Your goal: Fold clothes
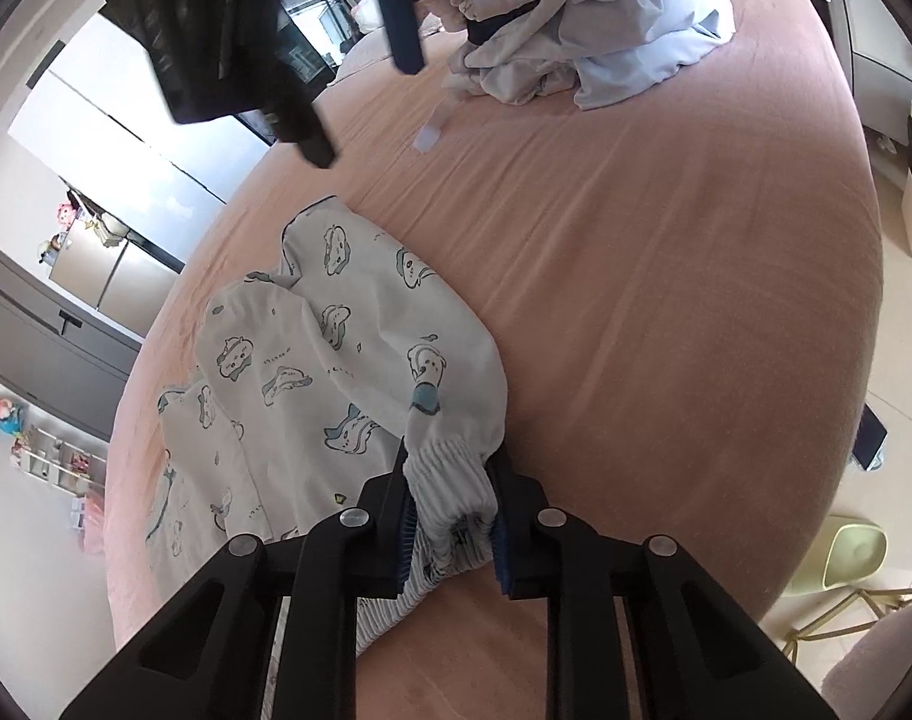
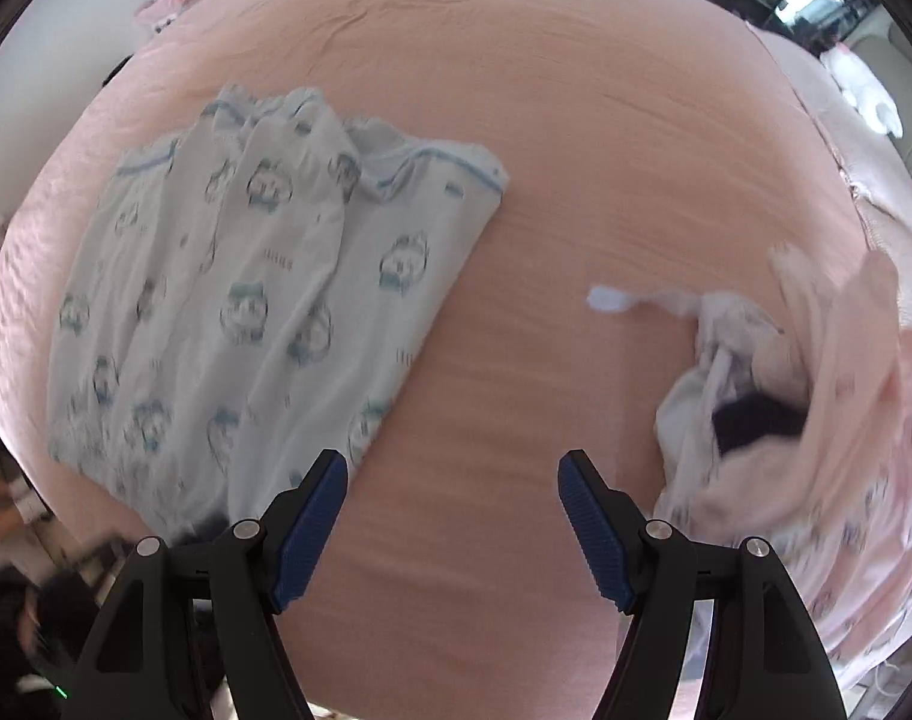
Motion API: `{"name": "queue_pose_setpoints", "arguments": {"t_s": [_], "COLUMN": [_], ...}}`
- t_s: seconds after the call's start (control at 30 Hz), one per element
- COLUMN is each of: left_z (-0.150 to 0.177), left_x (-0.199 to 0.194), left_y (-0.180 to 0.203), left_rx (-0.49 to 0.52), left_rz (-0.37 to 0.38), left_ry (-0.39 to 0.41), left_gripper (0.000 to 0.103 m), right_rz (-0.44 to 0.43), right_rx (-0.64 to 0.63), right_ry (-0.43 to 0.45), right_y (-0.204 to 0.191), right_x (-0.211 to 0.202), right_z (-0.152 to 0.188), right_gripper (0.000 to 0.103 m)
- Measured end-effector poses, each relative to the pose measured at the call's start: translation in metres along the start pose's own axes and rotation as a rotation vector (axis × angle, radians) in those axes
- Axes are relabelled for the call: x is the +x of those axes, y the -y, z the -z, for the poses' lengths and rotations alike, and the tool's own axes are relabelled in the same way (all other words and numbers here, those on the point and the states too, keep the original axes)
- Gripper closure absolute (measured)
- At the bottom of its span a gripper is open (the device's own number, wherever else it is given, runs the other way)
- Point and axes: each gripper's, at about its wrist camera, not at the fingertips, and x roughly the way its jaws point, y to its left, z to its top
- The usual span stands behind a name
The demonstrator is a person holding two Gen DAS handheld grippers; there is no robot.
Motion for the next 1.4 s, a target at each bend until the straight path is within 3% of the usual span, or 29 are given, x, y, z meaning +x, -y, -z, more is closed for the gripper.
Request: {"name": "queue_pose_setpoints", "arguments": {"t_s": [0.3, 0.5, 0.7, 0.87, 0.97, 1.4], "left_z": [-0.002, -0.015, -0.017, -0.014, -0.017, -0.013], "left_x": [-0.006, -0.003, -0.003, -0.006, 0.019, 0.016], "left_y": [0.006, -0.012, -0.017, -0.010, -0.040, -0.035], "left_rx": [-0.041, -0.123, -0.168, -0.166, -0.178, -0.185], "left_rz": [0.005, 0.135, 0.204, 0.206, 0.223, 0.222], "left_ry": [-0.057, -0.204, -0.264, -0.275, -0.281, -0.288], "left_gripper": [0.088, 0.088, 0.088, 0.088, 0.088, 0.088], "right_rz": [-0.172, -0.100, -0.063, -0.129, -0.162, -0.204], "right_rx": [0.239, 0.291, 0.279, 0.324, 0.312, 0.355], "right_ry": [-0.089, -0.233, -0.203, -0.190, -0.172, -0.146], "right_y": [0.017, 0.022, 0.018, 0.014, 0.008, 0.006], "right_x": [0.030, 0.071, 0.086, 0.096, 0.097, 0.104], "right_z": [-0.075, -0.087, -0.094, -0.099, -0.103, -0.097], "right_gripper": [0.030, 0.030, 0.030, 0.030, 0.030, 0.031]}}
